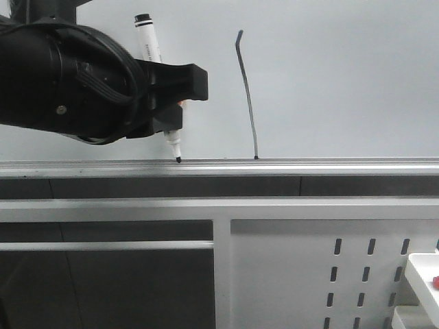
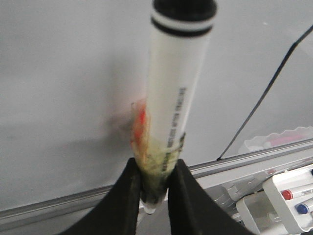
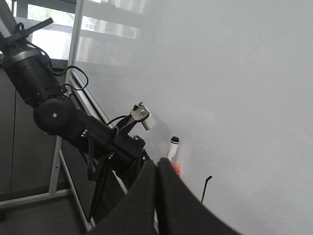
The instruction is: Write number 1 on whiteboard
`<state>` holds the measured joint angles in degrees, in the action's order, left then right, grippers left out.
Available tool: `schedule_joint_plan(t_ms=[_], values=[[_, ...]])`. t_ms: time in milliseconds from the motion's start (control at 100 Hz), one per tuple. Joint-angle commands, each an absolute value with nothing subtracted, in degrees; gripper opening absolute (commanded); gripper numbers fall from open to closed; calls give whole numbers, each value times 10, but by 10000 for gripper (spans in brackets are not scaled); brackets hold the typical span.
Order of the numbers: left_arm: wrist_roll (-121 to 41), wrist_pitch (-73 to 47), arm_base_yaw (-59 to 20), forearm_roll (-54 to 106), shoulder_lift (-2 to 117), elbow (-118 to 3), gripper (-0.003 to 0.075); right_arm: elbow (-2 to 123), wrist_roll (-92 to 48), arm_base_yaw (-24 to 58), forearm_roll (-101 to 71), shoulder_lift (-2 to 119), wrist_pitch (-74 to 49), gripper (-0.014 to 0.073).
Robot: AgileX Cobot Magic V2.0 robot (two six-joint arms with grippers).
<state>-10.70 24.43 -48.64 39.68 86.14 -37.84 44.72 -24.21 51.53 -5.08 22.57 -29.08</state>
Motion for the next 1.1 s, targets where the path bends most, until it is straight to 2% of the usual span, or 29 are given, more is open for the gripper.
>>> schedule_joint_plan(t_ms=[0,220,1090], values=[[-102,306,-479,404,844,-409,-20,460,-243,512,-56,230,-252,-50],[-148,257,-479,405,844,-437,-20,460,-243,512,-56,230,-255,-50],[-158,204,-438,403,805,-443,-20,459,-243,512,-62,239,-255,-50]])
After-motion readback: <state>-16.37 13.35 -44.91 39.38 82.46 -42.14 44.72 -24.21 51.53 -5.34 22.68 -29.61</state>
